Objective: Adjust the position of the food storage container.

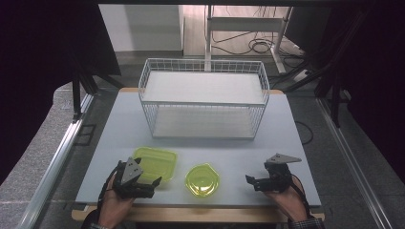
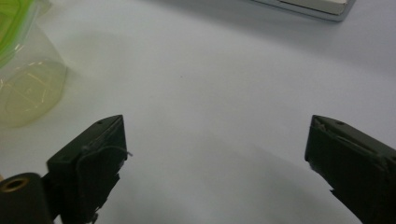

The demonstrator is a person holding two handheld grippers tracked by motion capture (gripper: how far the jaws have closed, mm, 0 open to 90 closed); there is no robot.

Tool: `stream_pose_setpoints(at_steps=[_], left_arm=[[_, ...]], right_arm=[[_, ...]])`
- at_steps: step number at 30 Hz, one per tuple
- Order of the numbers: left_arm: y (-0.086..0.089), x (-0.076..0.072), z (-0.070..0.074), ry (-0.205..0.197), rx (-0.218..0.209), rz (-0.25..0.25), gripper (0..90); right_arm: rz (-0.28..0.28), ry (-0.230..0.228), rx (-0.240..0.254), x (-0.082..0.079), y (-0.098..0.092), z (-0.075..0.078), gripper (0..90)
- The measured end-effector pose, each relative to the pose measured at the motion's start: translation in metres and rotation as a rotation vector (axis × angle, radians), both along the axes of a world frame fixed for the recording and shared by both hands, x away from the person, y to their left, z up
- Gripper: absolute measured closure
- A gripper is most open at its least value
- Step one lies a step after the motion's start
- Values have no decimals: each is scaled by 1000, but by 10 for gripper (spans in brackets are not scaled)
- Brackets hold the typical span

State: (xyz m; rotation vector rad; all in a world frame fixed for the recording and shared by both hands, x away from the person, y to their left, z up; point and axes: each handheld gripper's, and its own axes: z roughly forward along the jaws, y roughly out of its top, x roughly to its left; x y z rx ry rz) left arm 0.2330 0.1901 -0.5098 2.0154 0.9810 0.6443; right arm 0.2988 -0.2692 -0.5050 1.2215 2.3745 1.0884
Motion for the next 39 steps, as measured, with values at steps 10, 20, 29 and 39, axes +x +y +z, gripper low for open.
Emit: stream_pose_setpoints(at_steps=[10,20,29,39], left_arm=[[0,0,0,-1,11,6,48],[4,0,1,-9,0,22,47],[9,1,3,-13,-3,43,46],[16,1,3,-13,-11,73,46]], right_arm=[[34,-8,23,-4,13,10,234],[181,-13,23,-8,42,25,684],[389,0,40,-14,105,42,890],[578,15,39,-31,173,39,890]])
